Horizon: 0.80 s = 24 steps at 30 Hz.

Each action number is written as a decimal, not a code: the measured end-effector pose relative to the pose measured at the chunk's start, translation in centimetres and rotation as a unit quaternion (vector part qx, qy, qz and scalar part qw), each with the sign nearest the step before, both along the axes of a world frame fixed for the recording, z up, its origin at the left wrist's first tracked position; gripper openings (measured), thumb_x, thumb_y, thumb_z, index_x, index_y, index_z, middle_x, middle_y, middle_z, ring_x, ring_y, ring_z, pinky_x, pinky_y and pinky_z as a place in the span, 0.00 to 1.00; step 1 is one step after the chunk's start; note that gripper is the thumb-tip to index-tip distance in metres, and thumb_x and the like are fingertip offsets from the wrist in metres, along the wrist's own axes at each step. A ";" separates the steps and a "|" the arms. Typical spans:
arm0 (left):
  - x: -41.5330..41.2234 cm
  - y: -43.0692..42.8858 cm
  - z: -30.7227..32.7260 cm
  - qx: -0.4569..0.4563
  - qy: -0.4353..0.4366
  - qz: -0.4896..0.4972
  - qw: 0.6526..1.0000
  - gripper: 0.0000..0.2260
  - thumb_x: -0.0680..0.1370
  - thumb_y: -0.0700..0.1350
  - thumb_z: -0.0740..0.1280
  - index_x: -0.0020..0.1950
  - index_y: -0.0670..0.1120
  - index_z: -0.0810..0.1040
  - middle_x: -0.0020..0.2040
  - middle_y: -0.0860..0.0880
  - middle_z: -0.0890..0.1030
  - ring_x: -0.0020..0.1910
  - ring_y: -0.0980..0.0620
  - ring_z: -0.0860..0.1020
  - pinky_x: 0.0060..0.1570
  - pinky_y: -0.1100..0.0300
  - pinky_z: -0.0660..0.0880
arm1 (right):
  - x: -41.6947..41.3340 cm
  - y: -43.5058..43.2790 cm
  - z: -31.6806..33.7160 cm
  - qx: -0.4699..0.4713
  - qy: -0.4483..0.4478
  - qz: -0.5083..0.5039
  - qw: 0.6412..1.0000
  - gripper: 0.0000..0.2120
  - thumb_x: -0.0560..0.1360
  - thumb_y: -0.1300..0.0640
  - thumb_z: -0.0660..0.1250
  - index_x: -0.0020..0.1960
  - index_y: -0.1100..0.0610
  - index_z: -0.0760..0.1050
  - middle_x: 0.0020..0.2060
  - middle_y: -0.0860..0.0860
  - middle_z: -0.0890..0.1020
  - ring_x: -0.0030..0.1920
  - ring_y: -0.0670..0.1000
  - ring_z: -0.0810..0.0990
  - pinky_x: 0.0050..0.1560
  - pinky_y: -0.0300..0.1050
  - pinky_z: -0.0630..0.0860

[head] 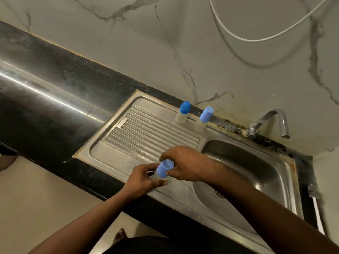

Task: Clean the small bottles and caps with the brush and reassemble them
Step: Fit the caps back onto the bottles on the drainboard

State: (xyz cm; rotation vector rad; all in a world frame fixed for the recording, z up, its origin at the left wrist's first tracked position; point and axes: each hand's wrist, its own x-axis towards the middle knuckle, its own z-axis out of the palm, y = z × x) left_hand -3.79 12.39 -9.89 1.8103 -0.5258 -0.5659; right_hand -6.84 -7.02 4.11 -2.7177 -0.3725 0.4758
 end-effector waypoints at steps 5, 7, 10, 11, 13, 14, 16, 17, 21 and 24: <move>0.0 -0.1 -0.1 -0.010 0.005 0.001 1.000 0.22 0.72 0.51 0.82 0.65 0.53 0.85 0.58 0.59 0.86 0.59 0.57 0.84 0.64 0.53 0.79 | 0.3 0.2 -0.8 -0.012 0.023 -0.042 0.999 0.10 0.73 0.53 0.68 0.36 0.43 0.71 0.31 0.39 0.75 0.35 0.42 0.77 0.37 0.40 0.74; -0.1 -0.1 0.0 -0.016 0.006 0.001 1.000 0.22 0.72 0.50 0.82 0.65 0.52 0.85 0.58 0.59 0.87 0.59 0.57 0.84 0.64 0.55 0.79 | 0.6 0.5 -1.0 -0.033 0.035 -0.053 0.997 0.06 0.73 0.53 0.69 0.39 0.45 0.75 0.32 0.41 0.77 0.35 0.43 0.79 0.37 0.43 0.78; -0.1 -0.2 -0.1 -0.015 0.005 0.001 1.000 0.21 0.72 0.49 0.82 0.64 0.51 0.85 0.58 0.58 0.87 0.58 0.57 0.84 0.63 0.56 0.79 | 1.3 2.2 -0.2 -0.094 0.055 -0.053 0.993 0.04 0.74 0.55 0.70 0.44 0.55 0.81 0.36 0.48 0.81 0.39 0.51 0.82 0.38 0.45 0.79; -0.1 -0.1 -0.1 -0.015 0.006 0.001 1.000 0.20 0.72 0.49 0.82 0.64 0.51 0.85 0.57 0.58 0.87 0.58 0.56 0.85 0.63 0.55 0.79 | 1.6 2.7 0.2 -0.119 0.074 -0.056 0.989 0.06 0.75 0.55 0.71 0.44 0.58 0.81 0.37 0.52 0.82 0.40 0.53 0.83 0.38 0.44 0.76; -0.1 -0.1 -0.4 -0.012 0.005 0.001 1.000 0.20 0.72 0.49 0.82 0.63 0.52 0.86 0.57 0.58 0.87 0.58 0.56 0.85 0.63 0.54 0.79 | 2.0 3.4 0.2 -0.150 0.095 -0.069 0.982 0.11 0.76 0.54 0.71 0.38 0.58 0.77 0.33 0.52 0.79 0.36 0.52 0.81 0.34 0.41 0.71; -0.2 -0.1 -0.4 -0.011 0.008 0.005 1.000 0.19 0.72 0.48 0.82 0.62 0.52 0.86 0.56 0.58 0.87 0.57 0.57 0.85 0.63 0.54 0.79 | 2.0 3.6 0.0 -0.160 0.092 -0.078 0.980 0.15 0.76 0.52 0.71 0.34 0.56 0.74 0.30 0.51 0.77 0.31 0.50 0.77 0.31 0.41 0.68; -0.3 -0.2 -0.6 -0.015 0.010 0.009 1.000 0.18 0.72 0.47 0.82 0.61 0.52 0.86 0.56 0.59 0.87 0.57 0.58 0.84 0.63 0.58 0.78 | 1.7 3.4 -0.6 -0.152 0.079 -0.104 0.980 0.19 0.77 0.48 0.70 0.31 0.52 0.72 0.27 0.49 0.73 0.27 0.47 0.72 0.28 0.41 0.64; -0.4 -0.3 -0.6 -0.015 0.010 0.010 1.000 0.17 0.72 0.46 0.82 0.60 0.53 0.87 0.56 0.59 0.87 0.57 0.59 0.84 0.63 0.61 0.77 | 1.4 3.3 -0.8 -0.139 0.070 -0.112 0.982 0.19 0.77 0.46 0.69 0.31 0.52 0.73 0.26 0.48 0.73 0.28 0.46 0.72 0.28 0.41 0.65; -0.2 -0.3 -0.6 0.003 -0.004 0.003 1.000 0.15 0.73 0.47 0.82 0.58 0.55 0.86 0.54 0.62 0.87 0.56 0.61 0.83 0.59 0.69 0.75 | 0.8 2.6 -0.2 -0.134 0.022 -0.097 0.986 0.23 0.77 0.34 0.68 0.40 0.55 0.75 0.31 0.48 0.74 0.35 0.50 0.77 0.36 0.44 0.72; 0.7 -0.4 -0.4 0.008 -0.002 0.013 1.000 0.18 0.70 0.49 0.84 0.58 0.56 0.86 0.53 0.61 0.87 0.56 0.61 0.84 0.60 0.64 0.78 | 1.1 1.1 0.6 -0.118 -0.032 -0.127 0.984 0.31 0.74 0.25 0.62 0.45 0.54 0.78 0.38 0.49 0.81 0.41 0.50 0.81 0.42 0.47 0.78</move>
